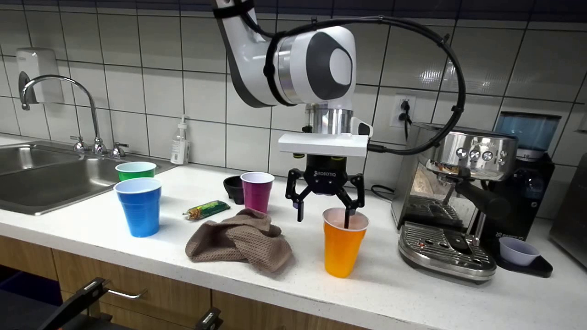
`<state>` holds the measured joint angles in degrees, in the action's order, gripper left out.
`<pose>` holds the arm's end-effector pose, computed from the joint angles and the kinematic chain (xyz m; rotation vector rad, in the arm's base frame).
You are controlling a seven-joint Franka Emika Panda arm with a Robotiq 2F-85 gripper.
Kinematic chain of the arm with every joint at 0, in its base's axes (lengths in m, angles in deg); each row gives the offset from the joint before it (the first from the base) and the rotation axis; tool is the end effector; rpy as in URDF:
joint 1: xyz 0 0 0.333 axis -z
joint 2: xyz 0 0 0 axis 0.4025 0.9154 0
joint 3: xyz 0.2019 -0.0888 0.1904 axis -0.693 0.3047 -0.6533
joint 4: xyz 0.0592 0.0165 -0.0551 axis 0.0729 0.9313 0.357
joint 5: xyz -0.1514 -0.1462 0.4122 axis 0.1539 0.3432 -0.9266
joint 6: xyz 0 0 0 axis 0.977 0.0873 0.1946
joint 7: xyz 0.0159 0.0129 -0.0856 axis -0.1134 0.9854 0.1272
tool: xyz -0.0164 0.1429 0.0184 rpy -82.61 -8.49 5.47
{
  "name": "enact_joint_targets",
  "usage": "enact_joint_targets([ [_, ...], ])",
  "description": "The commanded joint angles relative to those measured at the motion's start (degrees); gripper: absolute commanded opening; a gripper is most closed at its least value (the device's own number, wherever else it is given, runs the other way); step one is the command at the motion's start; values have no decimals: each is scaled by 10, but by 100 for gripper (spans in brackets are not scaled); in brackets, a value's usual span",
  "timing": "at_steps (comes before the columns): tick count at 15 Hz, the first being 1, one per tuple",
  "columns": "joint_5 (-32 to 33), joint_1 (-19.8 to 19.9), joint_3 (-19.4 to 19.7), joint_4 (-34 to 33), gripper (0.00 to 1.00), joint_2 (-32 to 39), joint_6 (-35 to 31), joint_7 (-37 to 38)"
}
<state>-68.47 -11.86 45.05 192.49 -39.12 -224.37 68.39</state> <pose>0.4454 -0.2568 0.1079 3.0392 -0.0637 -0.1627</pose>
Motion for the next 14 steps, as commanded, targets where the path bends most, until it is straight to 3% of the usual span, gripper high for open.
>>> enact_joint_targets([
  [1,-4,22,-15,-13,100,12,-1,-20],
  [14,5,17,-15,-2,100,6,2,2],
])
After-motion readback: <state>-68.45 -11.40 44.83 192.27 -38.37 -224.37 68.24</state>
